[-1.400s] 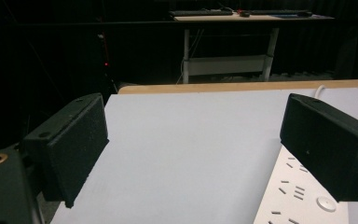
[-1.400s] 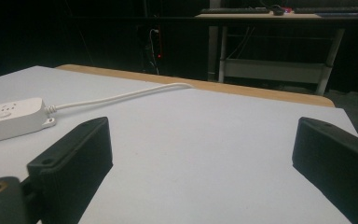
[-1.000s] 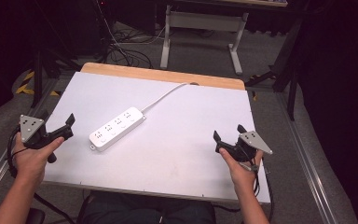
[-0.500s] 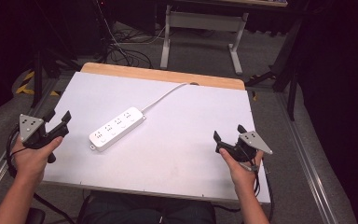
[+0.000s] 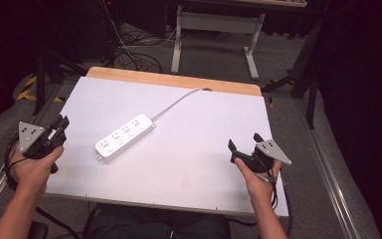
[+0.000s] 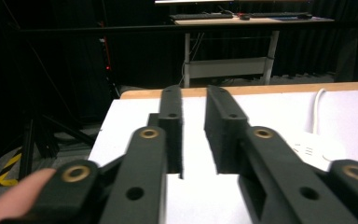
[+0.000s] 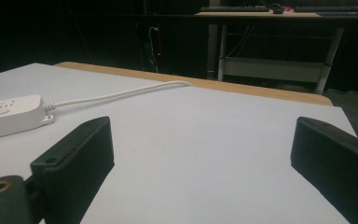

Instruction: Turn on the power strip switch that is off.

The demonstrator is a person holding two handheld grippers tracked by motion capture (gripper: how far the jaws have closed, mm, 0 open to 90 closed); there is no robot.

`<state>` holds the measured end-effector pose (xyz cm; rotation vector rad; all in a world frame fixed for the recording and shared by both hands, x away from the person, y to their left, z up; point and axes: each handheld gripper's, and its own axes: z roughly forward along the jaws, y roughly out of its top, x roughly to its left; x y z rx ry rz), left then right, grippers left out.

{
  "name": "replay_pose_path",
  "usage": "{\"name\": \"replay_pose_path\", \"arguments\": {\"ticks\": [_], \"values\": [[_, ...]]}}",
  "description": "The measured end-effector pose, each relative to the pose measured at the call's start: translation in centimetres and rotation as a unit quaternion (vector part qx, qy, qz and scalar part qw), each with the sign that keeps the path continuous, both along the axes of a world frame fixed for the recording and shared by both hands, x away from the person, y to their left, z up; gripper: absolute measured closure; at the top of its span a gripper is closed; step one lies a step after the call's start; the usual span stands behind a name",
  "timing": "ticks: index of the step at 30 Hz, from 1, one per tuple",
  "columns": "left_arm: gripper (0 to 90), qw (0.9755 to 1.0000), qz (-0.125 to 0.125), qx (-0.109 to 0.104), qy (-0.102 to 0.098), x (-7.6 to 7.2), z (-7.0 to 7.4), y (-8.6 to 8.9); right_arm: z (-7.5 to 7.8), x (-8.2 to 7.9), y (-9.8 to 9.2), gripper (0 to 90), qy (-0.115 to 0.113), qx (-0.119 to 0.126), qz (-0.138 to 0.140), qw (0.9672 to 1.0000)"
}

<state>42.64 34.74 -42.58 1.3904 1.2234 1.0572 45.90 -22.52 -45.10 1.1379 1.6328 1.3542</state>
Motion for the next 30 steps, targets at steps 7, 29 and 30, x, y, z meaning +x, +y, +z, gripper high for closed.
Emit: {"name": "replay_pose_path", "arguments": {"ticks": [7,29,30], "values": [[86.5,1.0,0.005,0.0,0.003,0.03,-0.01,0.24,0.0,-0.03,-0.03,6.5,0.0,0.0,0.0,1.0],[90.0,0.9998,-0.015,0.006,0.013,0.78,0.46,0.34,-0.14,-0.04,-0.1,6.9,0.005,0.0,0.0,1.0],[90.0,0.9998,-0.015,0.006,0.013,0.78,0.46,0.34,-0.14,-0.04,-0.13,6.9,0.005,0.0,-0.001,1.0]]}}
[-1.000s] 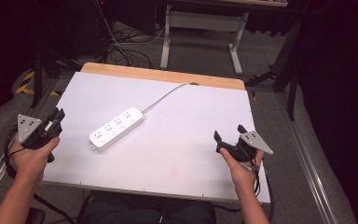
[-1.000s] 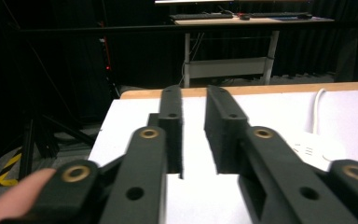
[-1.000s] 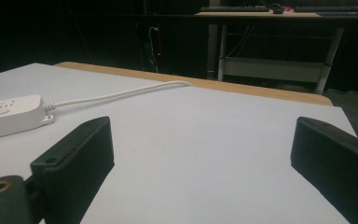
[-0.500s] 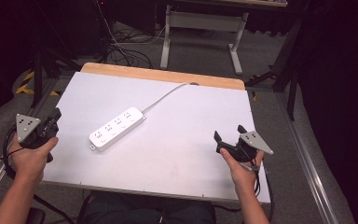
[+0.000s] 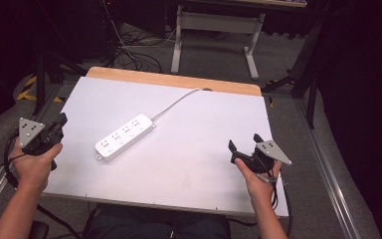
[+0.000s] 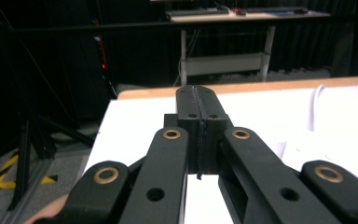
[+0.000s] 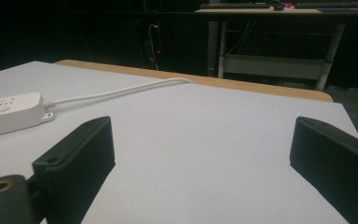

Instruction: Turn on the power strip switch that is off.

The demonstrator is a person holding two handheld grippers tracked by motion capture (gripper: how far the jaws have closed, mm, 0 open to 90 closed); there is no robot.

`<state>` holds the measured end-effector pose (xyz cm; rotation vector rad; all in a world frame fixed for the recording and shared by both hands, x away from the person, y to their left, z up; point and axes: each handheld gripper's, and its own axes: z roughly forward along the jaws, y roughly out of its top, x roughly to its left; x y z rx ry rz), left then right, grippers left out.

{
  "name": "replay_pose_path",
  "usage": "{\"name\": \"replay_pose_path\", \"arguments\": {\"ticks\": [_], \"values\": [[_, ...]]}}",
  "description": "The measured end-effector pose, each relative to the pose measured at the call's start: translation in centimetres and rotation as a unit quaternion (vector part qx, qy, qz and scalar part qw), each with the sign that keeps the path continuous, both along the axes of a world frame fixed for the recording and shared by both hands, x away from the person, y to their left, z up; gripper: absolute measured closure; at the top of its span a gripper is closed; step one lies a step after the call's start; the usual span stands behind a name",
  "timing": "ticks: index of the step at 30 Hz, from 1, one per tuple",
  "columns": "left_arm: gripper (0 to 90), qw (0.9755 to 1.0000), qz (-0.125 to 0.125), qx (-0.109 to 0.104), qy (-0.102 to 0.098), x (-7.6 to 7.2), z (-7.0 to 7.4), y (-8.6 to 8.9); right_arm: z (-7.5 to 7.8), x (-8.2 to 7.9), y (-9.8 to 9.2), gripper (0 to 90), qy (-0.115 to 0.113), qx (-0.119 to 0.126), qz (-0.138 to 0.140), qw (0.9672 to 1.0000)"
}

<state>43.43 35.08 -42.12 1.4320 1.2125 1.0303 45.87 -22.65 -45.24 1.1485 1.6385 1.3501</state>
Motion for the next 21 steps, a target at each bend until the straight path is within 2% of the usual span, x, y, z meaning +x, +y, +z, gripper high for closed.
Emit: {"name": "replay_pose_path", "arguments": {"ticks": [1,6,14,21], "values": [[90.0,0.9999,0.0,-0.001,0.011,0.0,0.1,0.1,0.0,0.0,0.0,7.0,0.001,0.0,0.0,1.0],[90.0,0.9998,-0.001,-0.005,0.017,0.2,0.1,0.3,0.0,0.0,0.0,7.2,-0.001,-0.001,0.0,1.0],[90.0,0.9997,-0.017,0.002,0.015,0.8,0.3,-0.2,0.0,-0.1,0.0,7.4,0.0,-0.001,0.001,1.0],[90.0,0.9987,-0.046,0.016,0.015,1.3,0.5,-1.6,0.0,-0.1,0.0,7.5,0.001,-0.002,0.001,1.0]]}}
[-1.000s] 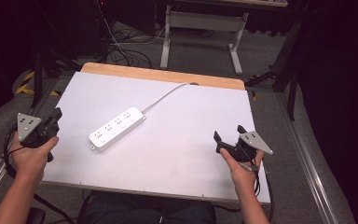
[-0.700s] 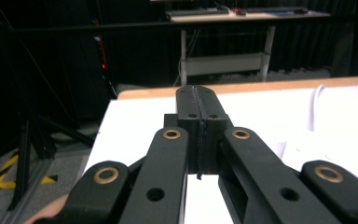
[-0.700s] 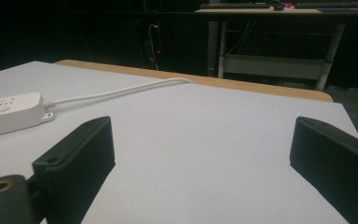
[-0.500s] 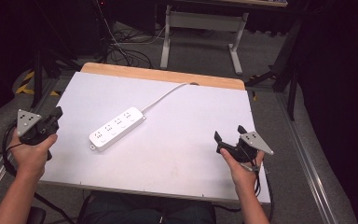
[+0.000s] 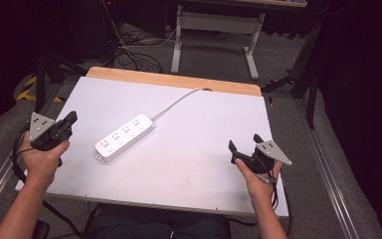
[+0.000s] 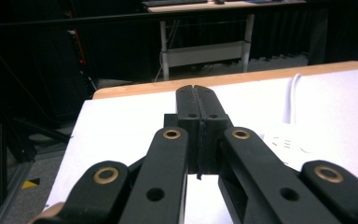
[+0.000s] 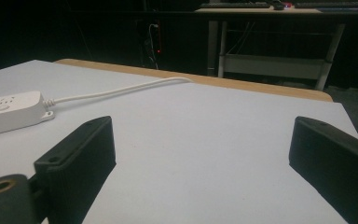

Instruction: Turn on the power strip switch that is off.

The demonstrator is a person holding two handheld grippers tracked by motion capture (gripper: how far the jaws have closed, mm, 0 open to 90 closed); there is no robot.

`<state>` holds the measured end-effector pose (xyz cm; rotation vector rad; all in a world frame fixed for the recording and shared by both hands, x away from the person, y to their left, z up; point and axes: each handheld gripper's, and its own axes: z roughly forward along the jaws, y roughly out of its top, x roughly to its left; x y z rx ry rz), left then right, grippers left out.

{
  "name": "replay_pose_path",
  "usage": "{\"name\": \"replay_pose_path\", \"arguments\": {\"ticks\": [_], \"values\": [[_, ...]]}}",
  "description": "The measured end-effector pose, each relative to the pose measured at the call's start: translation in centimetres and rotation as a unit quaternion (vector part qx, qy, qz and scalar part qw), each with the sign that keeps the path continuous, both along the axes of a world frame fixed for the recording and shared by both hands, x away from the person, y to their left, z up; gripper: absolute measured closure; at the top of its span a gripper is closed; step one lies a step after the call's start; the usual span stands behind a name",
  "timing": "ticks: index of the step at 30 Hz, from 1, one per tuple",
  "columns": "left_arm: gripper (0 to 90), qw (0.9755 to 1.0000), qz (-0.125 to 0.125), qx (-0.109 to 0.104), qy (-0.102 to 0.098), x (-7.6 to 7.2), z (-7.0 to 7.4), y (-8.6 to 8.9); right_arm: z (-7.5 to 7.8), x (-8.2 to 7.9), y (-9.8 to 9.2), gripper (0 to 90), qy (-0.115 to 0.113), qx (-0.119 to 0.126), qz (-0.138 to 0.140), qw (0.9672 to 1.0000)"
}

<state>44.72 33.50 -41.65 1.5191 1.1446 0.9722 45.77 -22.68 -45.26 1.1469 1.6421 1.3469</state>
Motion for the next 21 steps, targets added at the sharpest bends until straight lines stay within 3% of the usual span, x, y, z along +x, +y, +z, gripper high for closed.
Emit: {"name": "replay_pose_path", "arguments": {"ticks": [14,21], "values": [[90.0,0.9987,-0.041,0.026,0.014,0.9,-0.1,-2.1,0.0,-0.3,-0.2,8.1,0.002,-0.002,-0.003,1.0],[90.0,0.9965,-0.07,0.039,0.025,1.4,-0.3,-3.1,0.0,-0.6,-0.5,8.5,0.0,-0.003,-0.008,1.0]]}}
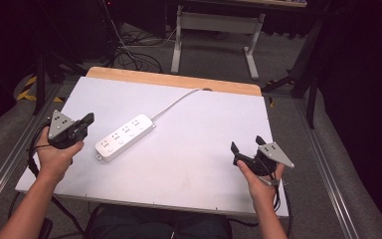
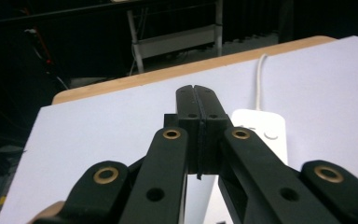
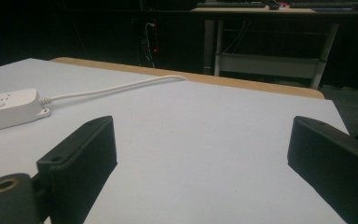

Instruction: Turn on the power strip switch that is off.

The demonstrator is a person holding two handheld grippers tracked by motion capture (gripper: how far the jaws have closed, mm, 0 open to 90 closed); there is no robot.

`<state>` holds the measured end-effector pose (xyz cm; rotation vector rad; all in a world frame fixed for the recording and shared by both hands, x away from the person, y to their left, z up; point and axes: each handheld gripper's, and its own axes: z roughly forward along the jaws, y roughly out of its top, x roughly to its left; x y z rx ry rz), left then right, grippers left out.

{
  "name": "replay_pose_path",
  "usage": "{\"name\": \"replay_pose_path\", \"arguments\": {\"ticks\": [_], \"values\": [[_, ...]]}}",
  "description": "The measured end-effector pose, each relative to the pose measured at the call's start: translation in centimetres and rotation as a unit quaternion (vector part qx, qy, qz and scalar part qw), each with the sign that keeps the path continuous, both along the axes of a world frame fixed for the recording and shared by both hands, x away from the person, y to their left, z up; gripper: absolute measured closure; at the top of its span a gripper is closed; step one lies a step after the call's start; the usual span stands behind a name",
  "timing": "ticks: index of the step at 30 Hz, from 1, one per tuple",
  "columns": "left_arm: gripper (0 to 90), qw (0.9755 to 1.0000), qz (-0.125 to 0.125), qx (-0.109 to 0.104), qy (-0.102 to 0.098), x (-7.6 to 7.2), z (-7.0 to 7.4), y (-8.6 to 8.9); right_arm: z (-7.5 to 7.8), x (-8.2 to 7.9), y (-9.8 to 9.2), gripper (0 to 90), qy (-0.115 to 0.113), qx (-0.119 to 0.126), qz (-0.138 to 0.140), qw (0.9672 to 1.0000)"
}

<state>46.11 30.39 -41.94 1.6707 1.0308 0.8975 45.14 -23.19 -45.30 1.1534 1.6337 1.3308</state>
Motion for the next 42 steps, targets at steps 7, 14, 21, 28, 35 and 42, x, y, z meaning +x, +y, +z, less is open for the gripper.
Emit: {"name": "replay_pose_path", "arguments": {"ticks": [7,14,21,28,35,42], "values": [[90.0,0.9991,-0.031,0.019,0.022,0.7,-0.3,-1.2,-0.1,-0.4,-0.2,9.0,0.002,-0.003,-0.006,1.0],[90.0,0.9972,-0.054,0.026,0.044,1.4,-0.7,-2.1,-0.1,-0.8,-0.3,9.1,0.003,-0.007,-0.011,0.9999],[90.0,0.9928,-0.079,0.039,0.081,2.1,-1.4,-3.1,-0.2,-1.1,-0.6,9.1,0.003,-0.01,-0.016,0.9998],[90.0,0.9867,-0.093,0.056,0.122,3.0,-2.2,-4.1,-0.2,-1.4,-0.7,9.1,0.003,-0.012,-0.022,0.9997],[90.0,0.9798,-0.101,0.075,0.155,3.7,-2.9,-4.8,-0.2,-1.5,-0.7,9.1,0.004,-0.016,-0.022,0.9996],[90.0,0.9717,-0.101,0.089,0.194,4.1,-3.5,-5.2,-0.2,-1.7,-0.8,9.1,0.004,-0.017,-0.024,0.9996]]}}
